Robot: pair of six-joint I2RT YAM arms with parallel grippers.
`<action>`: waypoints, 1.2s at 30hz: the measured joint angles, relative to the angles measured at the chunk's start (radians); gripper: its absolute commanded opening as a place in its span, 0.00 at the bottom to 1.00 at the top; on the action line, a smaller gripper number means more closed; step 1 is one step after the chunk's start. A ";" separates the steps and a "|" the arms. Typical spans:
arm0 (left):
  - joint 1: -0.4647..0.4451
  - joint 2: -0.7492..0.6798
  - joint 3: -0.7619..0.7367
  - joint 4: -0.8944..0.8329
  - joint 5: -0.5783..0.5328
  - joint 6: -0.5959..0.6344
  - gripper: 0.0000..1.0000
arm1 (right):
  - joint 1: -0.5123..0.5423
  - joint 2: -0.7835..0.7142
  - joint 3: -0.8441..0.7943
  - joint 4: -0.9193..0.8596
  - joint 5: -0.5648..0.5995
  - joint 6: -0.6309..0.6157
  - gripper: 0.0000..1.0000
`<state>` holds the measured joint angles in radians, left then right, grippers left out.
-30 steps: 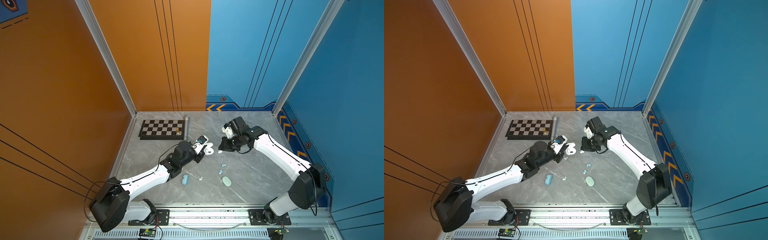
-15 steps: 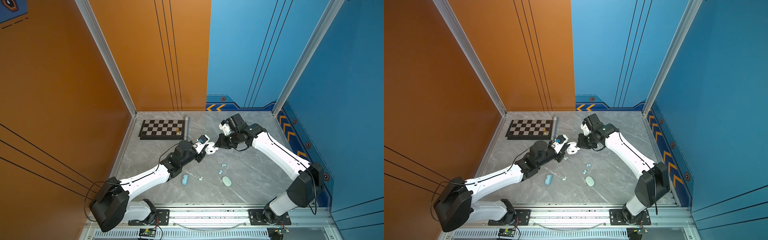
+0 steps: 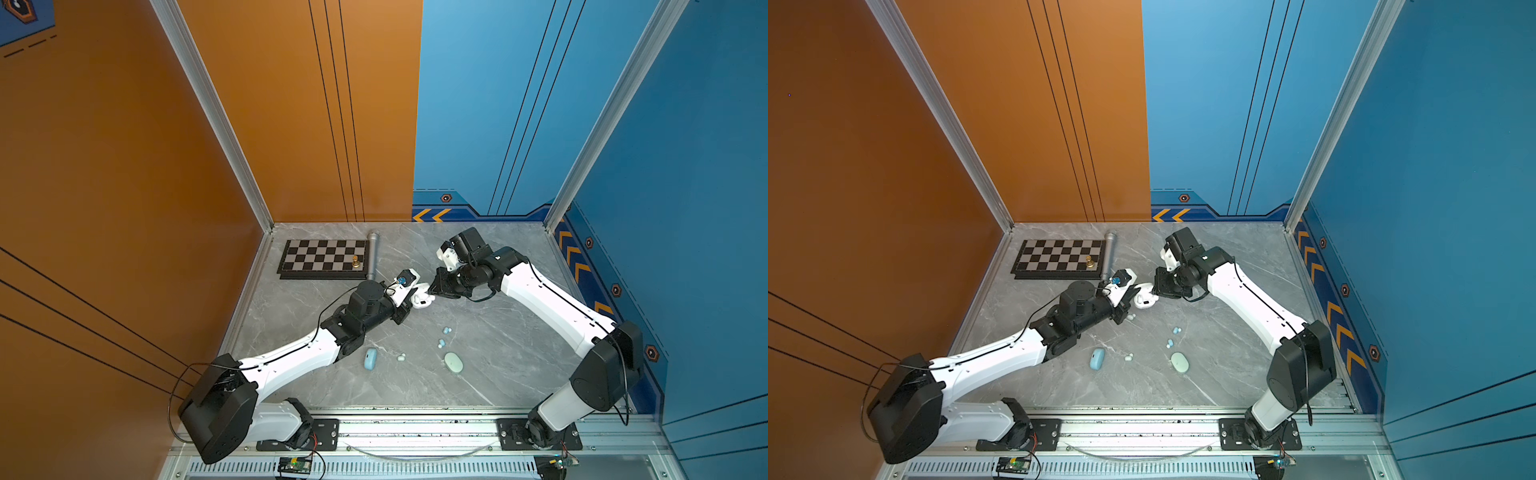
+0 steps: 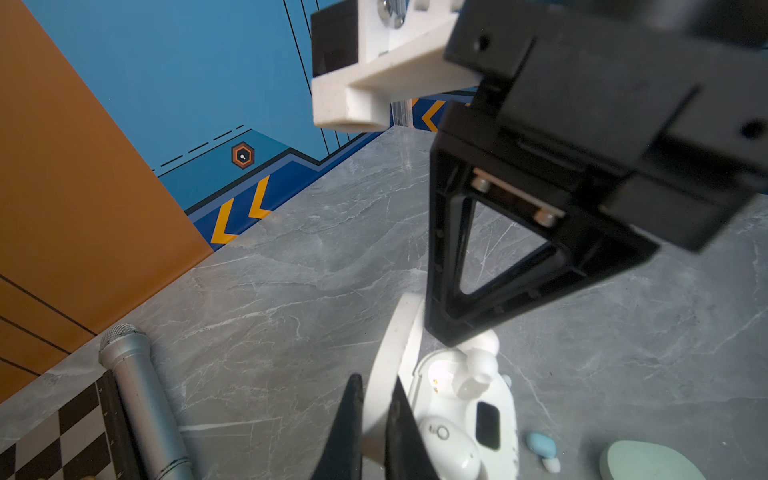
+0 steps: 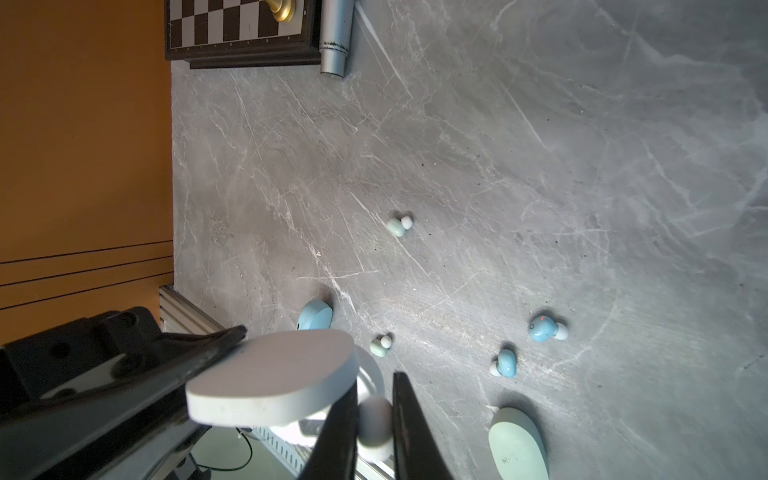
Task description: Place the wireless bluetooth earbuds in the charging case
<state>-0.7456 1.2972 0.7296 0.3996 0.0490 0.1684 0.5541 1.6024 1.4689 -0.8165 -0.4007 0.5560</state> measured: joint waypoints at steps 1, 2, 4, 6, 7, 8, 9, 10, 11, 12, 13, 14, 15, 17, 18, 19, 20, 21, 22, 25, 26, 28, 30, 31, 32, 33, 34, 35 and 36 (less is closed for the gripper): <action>0.000 0.001 0.000 0.000 0.000 0.000 0.00 | 0.002 0.000 0.000 0.002 0.000 0.003 0.19; 0.000 0.002 0.000 0.000 0.000 0.000 0.00 | 0.003 0.000 0.000 0.003 0.000 0.003 0.19; 0.000 0.003 0.001 0.000 0.000 0.000 0.00 | 0.007 0.001 0.000 0.008 0.000 0.008 0.20; 0.000 0.006 0.005 0.001 0.000 0.000 0.00 | 0.010 0.002 0.001 0.010 0.000 0.012 0.21; 0.000 0.006 0.006 0.001 0.000 0.000 0.00 | 0.011 0.002 0.001 0.011 0.000 0.014 0.21; 0.000 0.007 0.008 0.001 0.000 0.000 0.00 | 0.013 0.002 0.001 0.013 0.000 0.015 0.22; -0.001 0.007 0.009 0.001 0.000 0.000 0.00 | 0.014 0.002 0.002 0.015 0.000 0.018 0.22; -0.001 0.007 0.011 0.000 0.000 0.000 0.00 | 0.014 0.002 0.002 0.016 0.000 0.018 0.22; -0.001 0.007 0.012 0.000 0.000 0.000 0.00 | 0.015 0.002 0.002 0.016 0.000 0.019 0.23; -0.001 0.007 0.012 0.000 -0.001 0.000 0.00 | 0.015 0.002 0.003 0.016 0.000 0.019 0.24; -0.001 0.007 0.012 0.000 -0.001 0.000 0.00 | 0.014 0.002 0.003 0.016 0.000 0.020 0.24; -0.001 0.008 0.012 0.000 -0.002 0.000 0.00 | 0.015 0.002 0.003 0.016 0.000 0.021 0.25; -0.001 0.008 0.012 0.000 -0.003 0.000 0.00 | 0.015 0.002 0.003 0.016 0.000 0.022 0.26; -0.001 0.009 0.012 0.001 -0.003 0.000 0.00 | 0.015 0.002 0.003 0.016 0.000 0.022 0.27; -0.001 0.010 0.013 0.001 -0.003 0.000 0.00 | 0.015 0.002 0.003 0.016 0.000 0.022 0.28; -0.001 0.011 0.013 0.001 -0.003 0.000 0.00 | 0.015 0.002 0.003 0.016 0.000 0.022 0.28; -0.001 0.012 0.013 0.002 -0.003 0.000 0.00 | 0.015 0.002 0.003 0.016 0.000 0.022 0.29; -0.001 0.013 0.013 0.002 -0.003 0.000 0.00 | 0.015 0.002 0.003 0.016 0.000 0.022 0.30; -0.001 0.014 0.013 0.002 -0.003 0.000 0.00 | 0.015 0.002 0.003 0.016 0.000 0.023 0.30; -0.001 0.018 0.013 0.002 -0.003 0.000 0.00 | 0.015 0.002 0.004 0.016 0.000 0.023 0.30; -0.001 0.020 0.013 0.002 -0.003 0.000 0.00 | 0.015 0.002 0.004 0.016 0.000 0.023 0.30; -0.001 0.023 0.013 0.002 -0.003 0.000 0.00 | 0.015 0.002 0.004 0.016 0.000 0.026 0.30; -0.001 0.026 0.013 0.002 -0.003 0.000 0.00 | 0.014 0.002 0.004 0.016 0.000 0.026 0.30; -0.001 0.026 0.013 0.002 -0.003 0.000 0.00 | 0.014 0.002 0.004 0.016 0.000 0.026 0.30; -0.001 0.027 0.013 0.002 -0.003 0.000 0.00 | 0.014 0.002 0.004 0.016 0.000 0.026 0.30; -0.001 0.027 0.013 0.002 -0.003 0.000 0.00 | 0.014 0.002 0.004 0.016 0.000 0.026 0.29; -0.001 0.027 0.013 0.002 -0.003 0.000 0.00 | 0.014 0.002 0.004 0.016 0.000 0.026 0.29; -0.001 0.027 0.013 0.002 -0.003 0.000 0.00 | 0.014 0.002 0.004 0.016 0.000 0.026 0.29; -0.001 0.027 0.013 0.002 -0.003 0.000 0.00 | 0.014 0.002 0.004 0.016 0.000 0.026 0.29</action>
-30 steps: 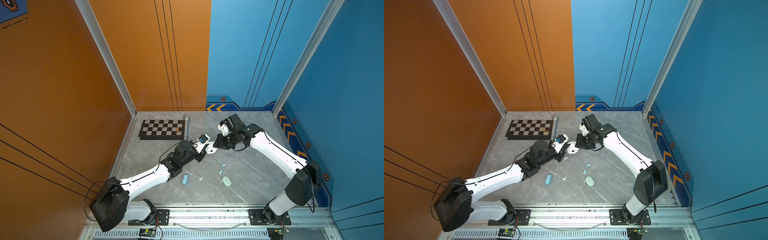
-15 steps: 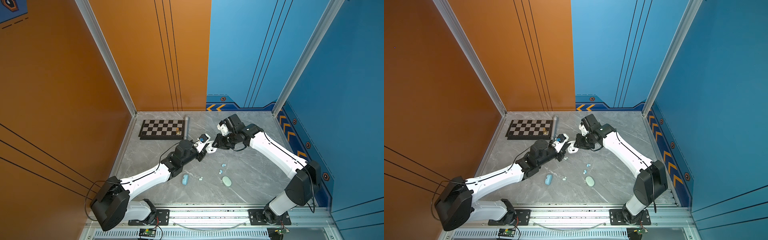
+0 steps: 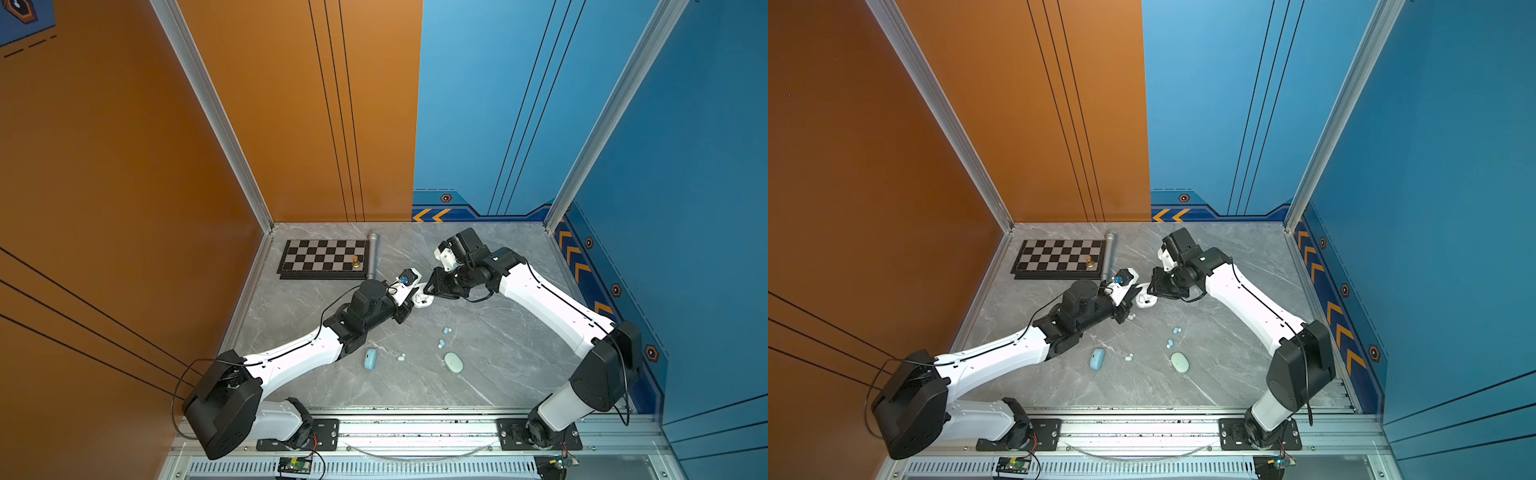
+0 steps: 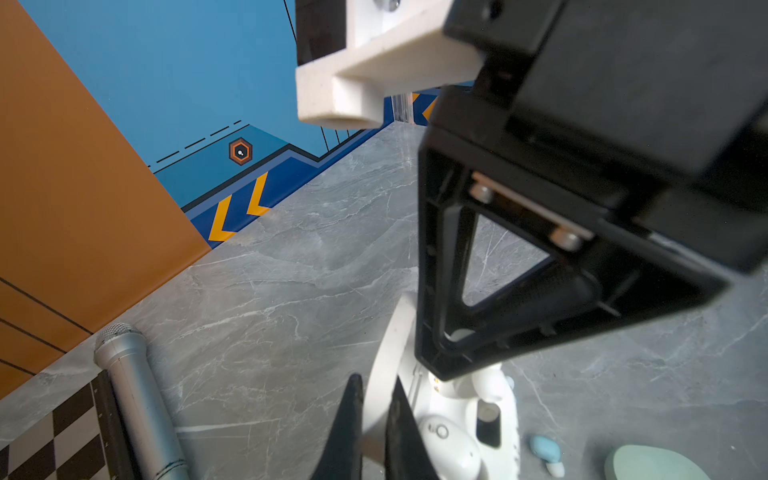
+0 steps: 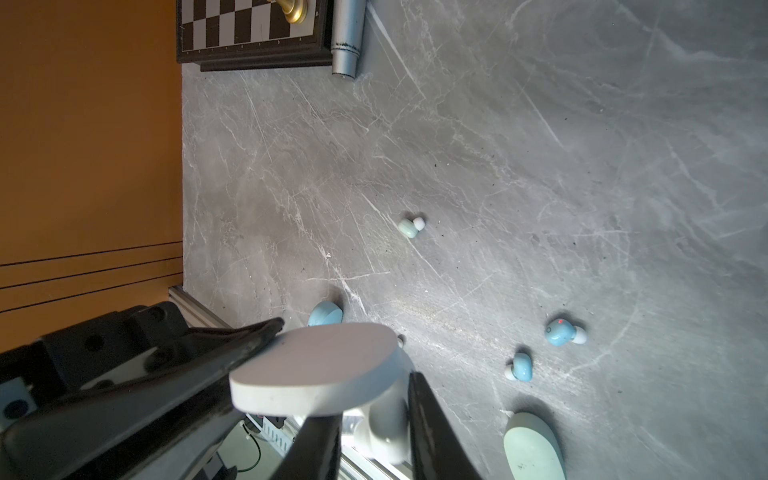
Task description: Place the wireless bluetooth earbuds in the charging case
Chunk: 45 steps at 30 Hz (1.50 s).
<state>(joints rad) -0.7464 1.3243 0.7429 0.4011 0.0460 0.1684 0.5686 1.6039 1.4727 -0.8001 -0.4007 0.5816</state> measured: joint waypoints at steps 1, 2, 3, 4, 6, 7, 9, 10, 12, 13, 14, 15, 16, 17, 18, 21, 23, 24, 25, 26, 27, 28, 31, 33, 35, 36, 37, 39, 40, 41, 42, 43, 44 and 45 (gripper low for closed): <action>0.000 0.000 0.000 0.000 0.000 0.000 0.00 | 0.000 0.000 0.000 0.000 0.000 0.000 0.29; 0.000 0.000 0.000 0.000 0.000 0.000 0.00 | 0.000 0.000 0.000 0.000 0.000 0.000 0.28; 0.000 0.000 0.000 0.000 0.000 0.000 0.00 | 0.000 0.000 0.000 0.000 0.000 0.000 0.28; 0.000 0.000 0.000 0.000 0.000 0.000 0.00 | 0.000 0.000 0.000 0.000 0.000 0.000 0.28; 0.000 0.000 0.002 0.000 0.000 0.000 0.00 | 0.002 0.000 0.000 0.000 0.000 0.000 0.25; 0.000 0.000 0.003 0.000 0.000 0.000 0.00 | 0.004 0.000 0.000 0.000 0.000 0.000 0.25; 0.000 0.000 0.007 0.000 0.000 0.000 0.00 | 0.008 0.000 0.000 0.001 0.001 0.000 0.24; 0.000 0.000 0.008 0.000 0.000 0.000 0.00 | 0.009 0.000 0.000 0.002 0.001 0.000 0.24; 0.000 0.000 0.009 -0.001 0.000 0.000 0.00 | 0.011 0.000 0.000 0.008 0.002 0.000 0.24; 0.000 0.000 0.009 -0.001 0.000 0.000 0.00 | 0.012 0.000 0.000 0.008 0.003 0.000 0.24; 0.000 0.000 0.009 -0.001 0.000 0.000 0.00 | 0.013 0.000 0.000 0.008 0.005 0.000 0.24; 0.000 0.000 0.009 -0.001 0.000 0.000 0.00 | 0.014 0.000 0.000 0.008 0.005 0.000 0.24; 0.000 0.000 0.009 -0.002 0.000 0.000 0.00 | 0.015 0.000 0.000 0.008 0.005 0.000 0.24; 0.000 0.000 0.009 -0.002 0.000 0.000 0.00 | 0.016 0.000 0.000 0.008 0.008 -0.001 0.24; 0.000 0.000 0.009 -0.002 0.000 0.000 0.00 | 0.017 0.000 -0.001 0.009 0.008 -0.001 0.24; 0.000 0.000 0.009 -0.005 0.000 0.000 0.00 | 0.021 0.000 -0.002 0.009 0.012 -0.001 0.24; 0.000 0.000 0.009 -0.005 0.000 0.000 0.00 | 0.022 0.000 -0.003 0.009 0.012 -0.002 0.24; 0.000 0.000 0.009 -0.006 0.000 0.000 0.00 | 0.023 0.000 -0.004 0.009 0.012 -0.002 0.24; 0.000 0.000 0.009 -0.008 0.000 0.000 0.00 | 0.023 0.000 -0.005 0.009 0.012 -0.005 0.24; 0.000 0.000 0.009 -0.009 0.000 0.000 0.00 | 0.024 0.000 -0.006 0.010 0.012 -0.006 0.23; 0.000 0.000 0.009 -0.009 0.000 0.000 0.00 | 0.025 0.000 -0.008 0.010 0.013 -0.007 0.23; 0.000 0.000 0.009 -0.010 0.000 0.000 0.00 | 0.027 0.000 -0.009 0.009 0.014 -0.008 0.22; 0.000 0.000 0.009 -0.014 0.000 0.000 0.00 | 0.029 0.000 -0.013 0.010 0.020 -0.008 0.21; 0.003 0.000 0.009 -0.018 0.000 0.000 0.00 | 0.031 0.000 -0.015 0.009 0.024 -0.009 0.19; 0.006 0.000 0.009 -0.021 0.000 0.000 0.00 | 0.034 0.000 -0.017 0.010 0.031 -0.013 0.17; 0.007 0.000 0.009 -0.023 0.000 0.000 0.00 | 0.035 0.000 -0.017 0.010 0.034 -0.016 0.16; 0.007 0.000 0.009 -0.024 0.000 0.000 0.00 | 0.036 0.000 -0.017 0.010 0.036 -0.016 0.16; 0.007 0.000 0.009 -0.024 0.000 0.000 0.00 | 0.036 0.000 -0.017 0.010 0.038 -0.016 0.14; 0.008 0.000 0.009 -0.025 0.001 0.000 0.00 | 0.036 0.000 -0.017 0.011 0.039 -0.018 0.13; 0.008 0.000 0.009 -0.027 0.001 0.000 0.00 | 0.036 0.000 -0.017 0.014 0.039 -0.020 0.13; 0.008 0.000 0.009 -0.027 0.001 0.000 0.00 | 0.036 0.000 -0.017 0.016 0.039 -0.020 0.13; 0.008 0.000 0.009 -0.027 0.001 0.000 0.00 | 0.036 0.000 -0.017 0.016 0.039 -0.021 0.12; 0.008 0.000 0.009 -0.027 0.001 0.000 0.00 | 0.036 0.000 -0.017 0.016 0.039 -0.024 0.13; 0.008 0.000 0.009 -0.028 0.001 0.000 0.00 | 0.035 0.000 -0.017 0.016 0.039 -0.024 0.12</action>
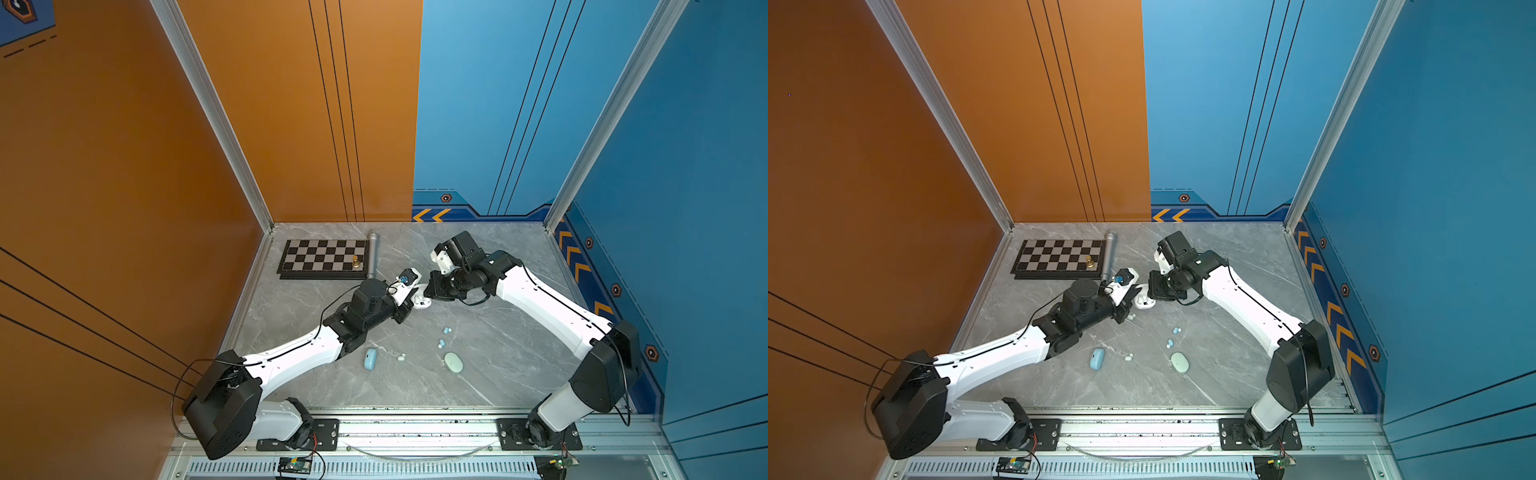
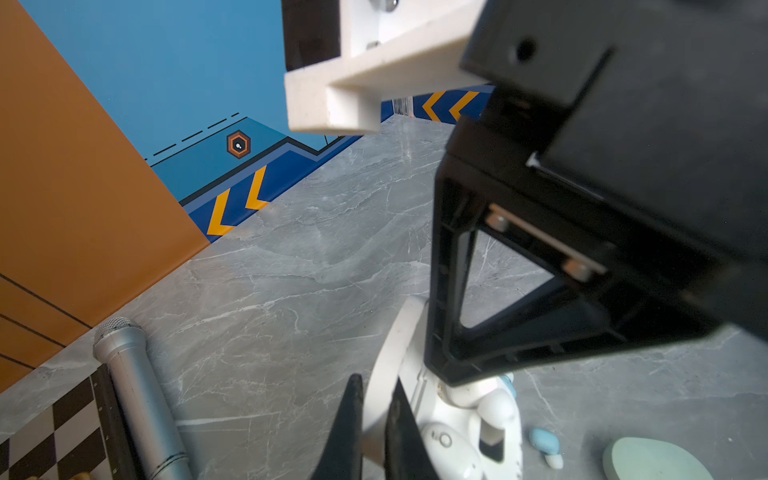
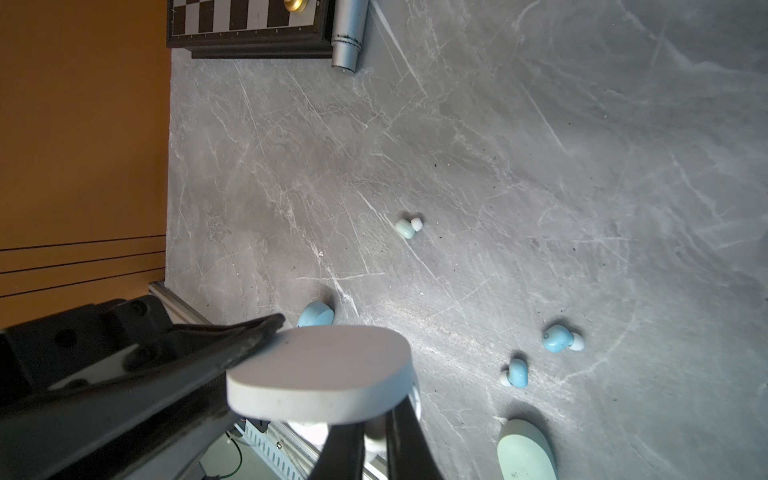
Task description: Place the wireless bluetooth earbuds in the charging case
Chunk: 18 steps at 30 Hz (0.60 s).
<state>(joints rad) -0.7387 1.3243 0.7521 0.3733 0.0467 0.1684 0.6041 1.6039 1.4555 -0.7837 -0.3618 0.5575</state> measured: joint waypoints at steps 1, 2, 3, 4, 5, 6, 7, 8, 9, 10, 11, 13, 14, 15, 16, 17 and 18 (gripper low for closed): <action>0.000 0.000 0.000 0.000 0.000 0.000 0.00 | 0.000 0.000 0.000 0.000 0.000 0.000 0.13; 0.000 0.000 0.000 0.000 0.000 0.000 0.00 | 0.000 0.000 0.000 0.000 0.000 0.000 0.12; 0.000 0.000 0.000 0.000 0.000 0.000 0.00 | 0.000 0.000 0.000 0.000 0.000 0.000 0.13; 0.000 0.000 0.000 0.000 0.000 0.000 0.00 | -0.001 0.000 0.000 0.000 0.000 -0.001 0.12; 0.000 0.000 0.000 0.000 0.000 0.000 0.00 | -0.001 0.000 0.000 0.000 0.000 -0.003 0.13; 0.000 0.000 0.000 0.001 0.000 -0.001 0.00 | -0.002 0.000 0.000 0.000 0.000 -0.003 0.15; 0.001 0.000 0.000 0.002 0.000 -0.001 0.00 | -0.002 0.000 0.000 0.000 0.000 -0.006 0.17; 0.001 0.000 0.000 0.002 0.000 -0.001 0.00 | -0.002 0.000 0.000 0.000 0.000 -0.008 0.18; 0.001 0.000 0.000 0.004 0.000 -0.002 0.00 | -0.002 0.000 0.000 0.000 0.000 -0.010 0.19; 0.001 0.000 0.002 0.004 0.000 -0.002 0.00 | -0.002 0.000 0.000 0.000 -0.001 -0.011 0.20; 0.001 0.000 0.003 0.003 0.000 -0.003 0.00 | -0.002 0.000 0.000 -0.001 -0.001 -0.013 0.21; 0.001 0.000 0.004 0.003 0.000 -0.004 0.00 | -0.002 0.000 0.000 -0.001 -0.001 -0.018 0.21; 0.002 0.000 0.004 0.003 0.000 -0.004 0.00 | -0.002 0.000 0.000 -0.001 -0.001 -0.018 0.22; 0.002 0.000 0.004 0.002 0.000 -0.004 0.00 | -0.001 0.000 0.000 -0.001 -0.001 -0.019 0.22; 0.004 0.000 0.005 0.000 0.000 -0.003 0.00 | -0.001 0.000 0.000 -0.001 -0.001 -0.022 0.22; 0.006 0.000 0.007 -0.001 0.000 -0.003 0.00 | 0.000 0.000 0.000 0.000 0.000 -0.025 0.22; 0.007 0.000 0.008 -0.002 0.000 -0.003 0.00 | 0.002 0.000 0.000 -0.001 0.000 -0.029 0.22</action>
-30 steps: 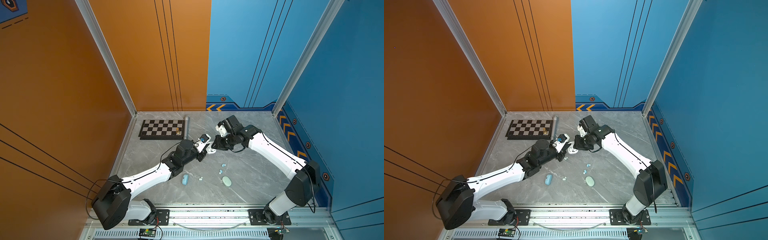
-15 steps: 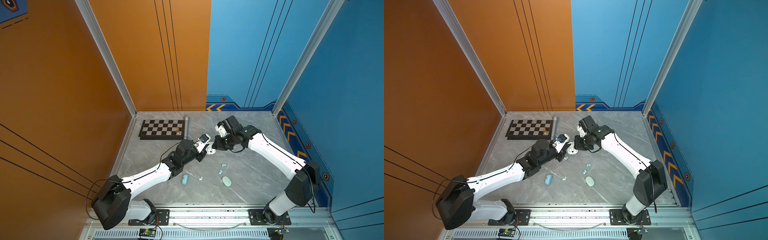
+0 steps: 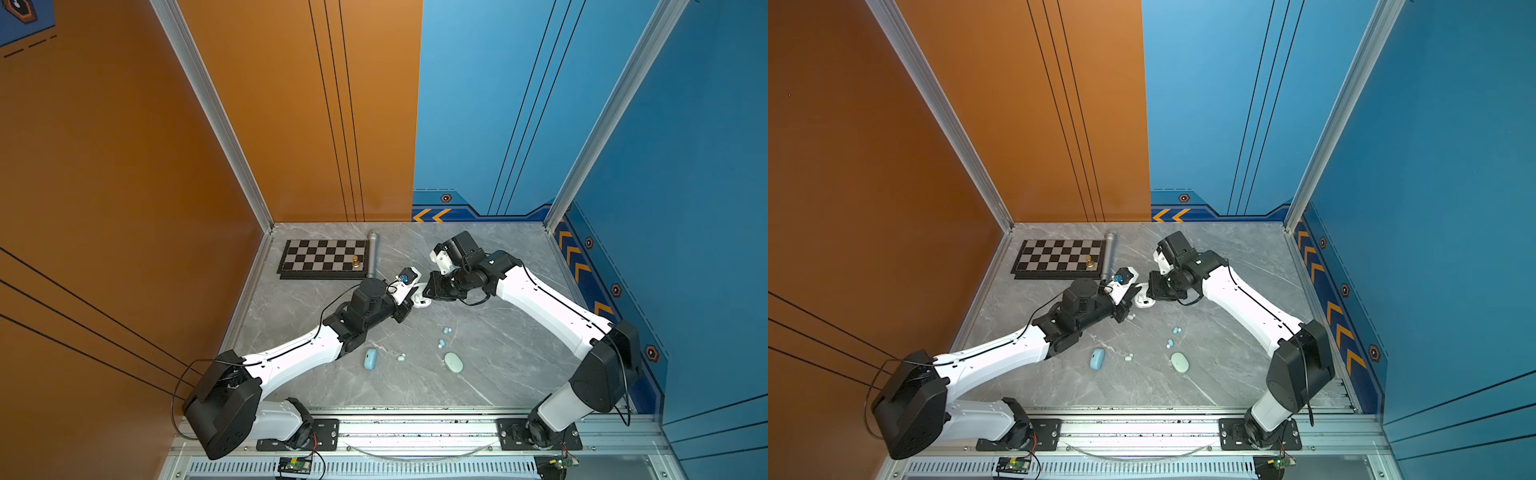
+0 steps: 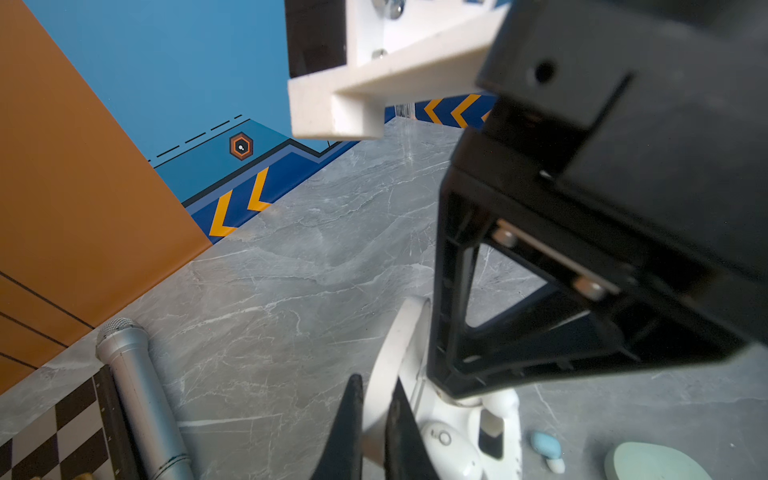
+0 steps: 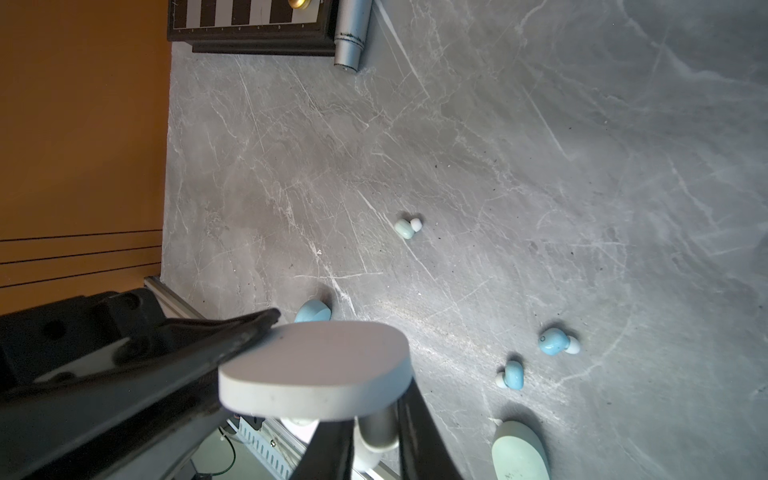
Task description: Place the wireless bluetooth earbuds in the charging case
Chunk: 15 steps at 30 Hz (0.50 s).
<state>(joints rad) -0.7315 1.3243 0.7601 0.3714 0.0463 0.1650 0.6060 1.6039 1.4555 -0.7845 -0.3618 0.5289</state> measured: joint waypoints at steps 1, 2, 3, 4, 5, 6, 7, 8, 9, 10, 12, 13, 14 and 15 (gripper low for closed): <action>0.000 0.000 0.000 -0.002 0.000 0.000 0.00 | 0.002 0.000 0.000 0.000 0.001 -0.004 0.23; 0.000 0.000 0.000 -0.002 0.000 0.000 0.00 | 0.003 0.000 0.000 0.000 0.003 -0.006 0.23; 0.000 0.000 0.000 -0.003 0.000 0.000 0.00 | 0.006 0.000 0.000 -0.001 0.008 -0.009 0.23; 0.001 0.000 0.000 -0.003 0.000 0.000 0.00 | 0.009 0.000 0.000 -0.001 0.014 -0.014 0.23; 0.002 0.000 0.000 -0.003 0.000 0.000 0.00 | 0.011 0.000 0.000 -0.001 0.020 -0.016 0.23; 0.004 0.000 0.000 -0.003 0.000 0.000 0.00 | 0.014 0.000 0.000 -0.001 0.026 -0.019 0.24; 0.005 0.000 0.000 -0.003 0.000 0.000 0.00 | 0.015 0.000 0.000 -0.001 0.027 -0.023 0.24; 0.006 0.000 0.000 -0.003 0.000 0.000 0.00 | 0.016 0.000 0.000 -0.001 0.027 -0.026 0.25; 0.007 0.000 0.000 -0.003 0.000 0.000 0.00 | 0.016 0.000 0.000 -0.001 0.028 -0.028 0.25; 0.007 0.000 0.000 -0.003 0.000 0.000 0.00 | 0.017 0.000 0.000 -0.001 0.029 -0.030 0.25; 0.007 0.000 0.000 -0.003 0.000 0.000 0.00 | 0.017 0.000 0.000 -0.001 0.029 -0.032 0.25; 0.007 0.000 0.000 -0.003 0.000 0.000 0.00 | 0.017 0.000 0.000 -0.001 0.029 -0.032 0.25; 0.007 0.000 0.000 -0.003 0.000 0.000 0.00 | 0.017 0.000 0.000 -0.001 0.029 -0.033 0.25; 0.007 0.000 0.000 -0.003 0.000 0.000 0.00 | 0.017 0.000 0.000 -0.001 0.030 -0.035 0.24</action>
<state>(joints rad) -0.7246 1.3243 0.7605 0.3679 0.0460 0.1650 0.6231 1.6039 1.4555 -0.7856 -0.3321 0.4942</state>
